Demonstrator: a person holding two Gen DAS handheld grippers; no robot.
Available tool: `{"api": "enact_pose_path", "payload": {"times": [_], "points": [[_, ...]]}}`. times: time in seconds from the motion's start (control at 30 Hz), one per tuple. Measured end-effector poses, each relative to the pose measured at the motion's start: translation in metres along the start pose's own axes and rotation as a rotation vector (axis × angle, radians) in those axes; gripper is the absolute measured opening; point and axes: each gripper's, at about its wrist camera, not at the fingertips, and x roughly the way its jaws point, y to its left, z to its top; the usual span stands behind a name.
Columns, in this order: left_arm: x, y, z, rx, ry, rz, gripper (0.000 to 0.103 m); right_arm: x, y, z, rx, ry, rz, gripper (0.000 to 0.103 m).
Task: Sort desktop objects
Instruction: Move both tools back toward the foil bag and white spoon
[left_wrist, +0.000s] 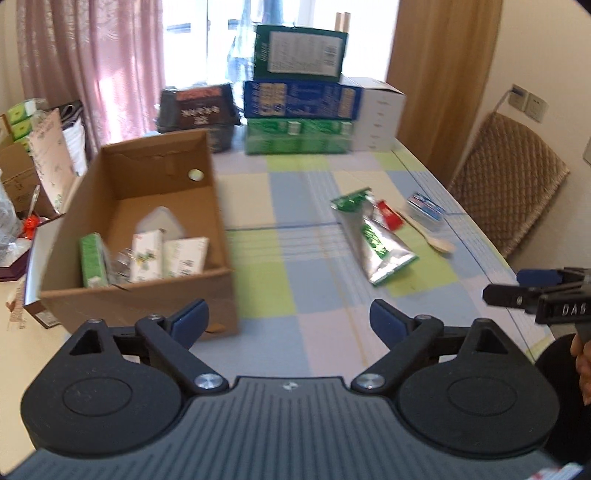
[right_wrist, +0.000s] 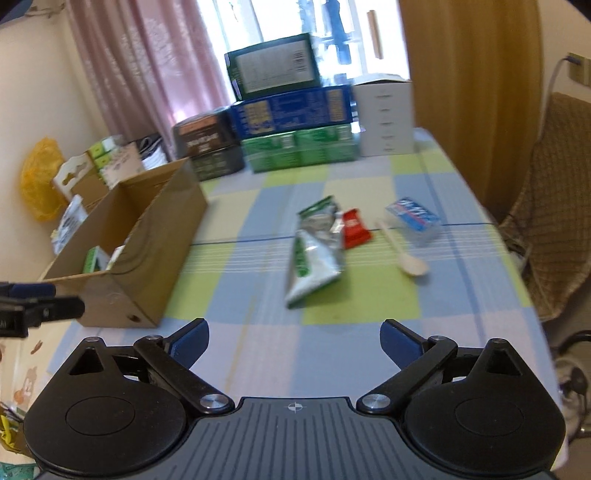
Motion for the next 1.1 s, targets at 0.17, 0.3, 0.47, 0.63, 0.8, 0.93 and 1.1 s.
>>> {"api": "enact_pose_path", "payload": {"times": [0.17,0.3,0.47,0.63,0.8,0.93,1.1], "points": [[0.012,-0.028,0.0,0.017,0.026,-0.02,0.098,-0.016,-0.027,-0.001,0.028,-0.023,-0.032,0.101],[0.023,-0.048,0.001,0.052,0.054,-0.03,0.1,-0.02,-0.041,0.002,0.033,-0.027,-0.051,0.101],[0.038,-0.066,0.005,0.078,0.086,-0.041,0.101,-0.02,-0.054,0.004,0.04,-0.022,-0.059,0.101],[0.051,-0.079,0.014,0.1,0.108,-0.052,0.101,-0.015,-0.066,0.007,0.052,-0.014,-0.063,0.101],[0.068,-0.088,0.023,0.099,0.136,-0.07,0.101,-0.005,-0.077,0.016,0.025,0.015,-0.062,0.101],[0.084,-0.096,0.032,0.107,0.154,-0.079,0.101,0.008,-0.085,0.027,-0.015,0.038,-0.057,0.101],[0.108,-0.105,0.043,0.122,0.174,-0.083,0.101,0.028,-0.096,0.041,-0.058,0.068,-0.058,0.101]]}}
